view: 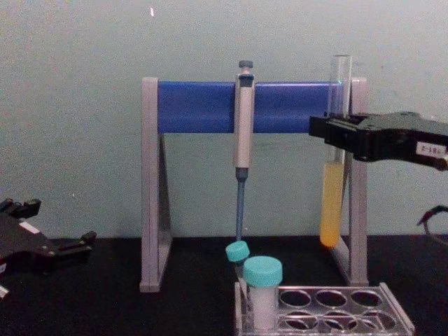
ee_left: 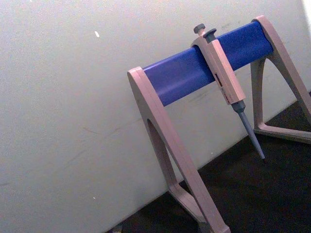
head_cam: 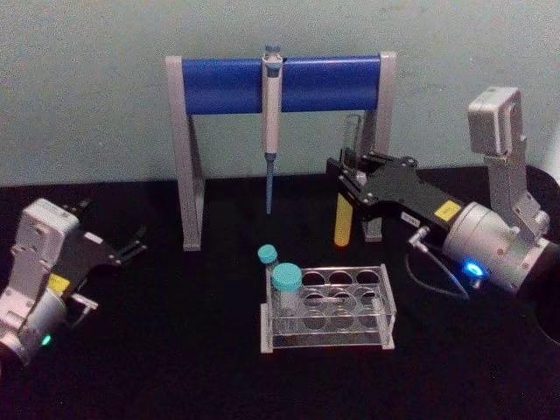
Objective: Pick up the test tube from the test tube rack, shake it, then place it back into the test tube rack.
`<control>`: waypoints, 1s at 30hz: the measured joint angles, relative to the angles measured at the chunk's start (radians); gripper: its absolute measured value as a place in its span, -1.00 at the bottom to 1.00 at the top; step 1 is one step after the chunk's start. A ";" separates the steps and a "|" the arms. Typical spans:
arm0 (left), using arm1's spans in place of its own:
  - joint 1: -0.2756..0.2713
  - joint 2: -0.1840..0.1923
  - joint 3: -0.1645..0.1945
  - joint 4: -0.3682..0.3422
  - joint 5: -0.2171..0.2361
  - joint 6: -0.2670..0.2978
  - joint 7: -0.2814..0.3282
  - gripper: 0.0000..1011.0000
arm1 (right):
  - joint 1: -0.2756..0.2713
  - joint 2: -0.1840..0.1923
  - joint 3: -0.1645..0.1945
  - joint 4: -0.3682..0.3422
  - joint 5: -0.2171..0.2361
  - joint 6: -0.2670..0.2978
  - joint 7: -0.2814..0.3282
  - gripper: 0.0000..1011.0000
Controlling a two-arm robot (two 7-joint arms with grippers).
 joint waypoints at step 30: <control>0.000 0.000 0.000 0.000 0.000 0.000 0.000 1.00 | -0.083 0.019 -0.004 -0.012 -0.009 -0.027 -0.001 -0.54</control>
